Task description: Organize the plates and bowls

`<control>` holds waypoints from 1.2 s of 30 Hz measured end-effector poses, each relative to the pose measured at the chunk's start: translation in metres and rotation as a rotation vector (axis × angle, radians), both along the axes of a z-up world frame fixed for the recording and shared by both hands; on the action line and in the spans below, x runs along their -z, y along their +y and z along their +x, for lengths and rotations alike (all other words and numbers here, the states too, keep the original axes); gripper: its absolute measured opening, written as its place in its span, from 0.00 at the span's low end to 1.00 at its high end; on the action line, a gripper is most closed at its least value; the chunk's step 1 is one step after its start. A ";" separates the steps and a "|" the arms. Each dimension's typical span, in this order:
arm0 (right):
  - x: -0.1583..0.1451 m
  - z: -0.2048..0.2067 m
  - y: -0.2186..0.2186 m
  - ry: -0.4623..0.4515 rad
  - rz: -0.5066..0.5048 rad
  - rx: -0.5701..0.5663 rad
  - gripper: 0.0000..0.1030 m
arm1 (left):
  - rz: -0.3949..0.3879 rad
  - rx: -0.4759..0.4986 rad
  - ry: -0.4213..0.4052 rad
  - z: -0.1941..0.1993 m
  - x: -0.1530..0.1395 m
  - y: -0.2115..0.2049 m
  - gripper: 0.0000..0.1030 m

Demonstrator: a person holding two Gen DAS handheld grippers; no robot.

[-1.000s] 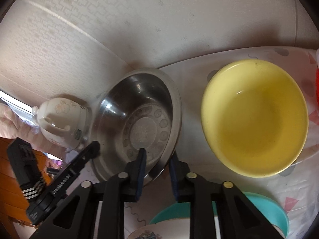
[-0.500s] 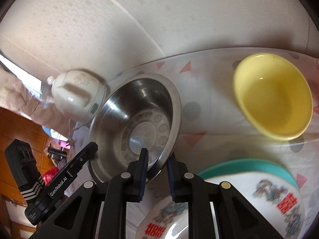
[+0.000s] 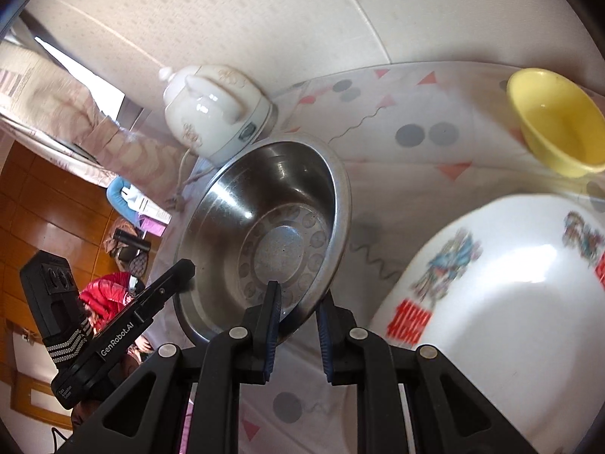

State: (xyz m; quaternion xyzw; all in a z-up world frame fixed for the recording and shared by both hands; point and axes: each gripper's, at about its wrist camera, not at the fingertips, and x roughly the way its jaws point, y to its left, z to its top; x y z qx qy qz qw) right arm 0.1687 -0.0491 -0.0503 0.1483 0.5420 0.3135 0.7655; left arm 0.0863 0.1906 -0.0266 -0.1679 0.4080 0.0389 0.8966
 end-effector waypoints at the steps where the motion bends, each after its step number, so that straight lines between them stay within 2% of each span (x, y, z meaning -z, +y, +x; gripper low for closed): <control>1: 0.000 -0.003 0.002 0.001 0.000 -0.008 0.18 | 0.000 -0.006 0.000 -0.006 0.000 0.002 0.18; 12: 0.007 -0.040 0.025 -0.014 -0.037 -0.069 0.19 | 0.002 -0.040 0.040 -0.040 0.017 0.013 0.18; 26: 0.008 -0.059 0.042 -0.059 -0.121 -0.127 0.28 | 0.050 -0.067 0.053 -0.048 0.021 0.014 0.18; 36: 0.009 -0.068 0.036 -0.062 -0.130 -0.133 0.29 | 0.063 -0.085 0.055 -0.053 0.019 0.014 0.18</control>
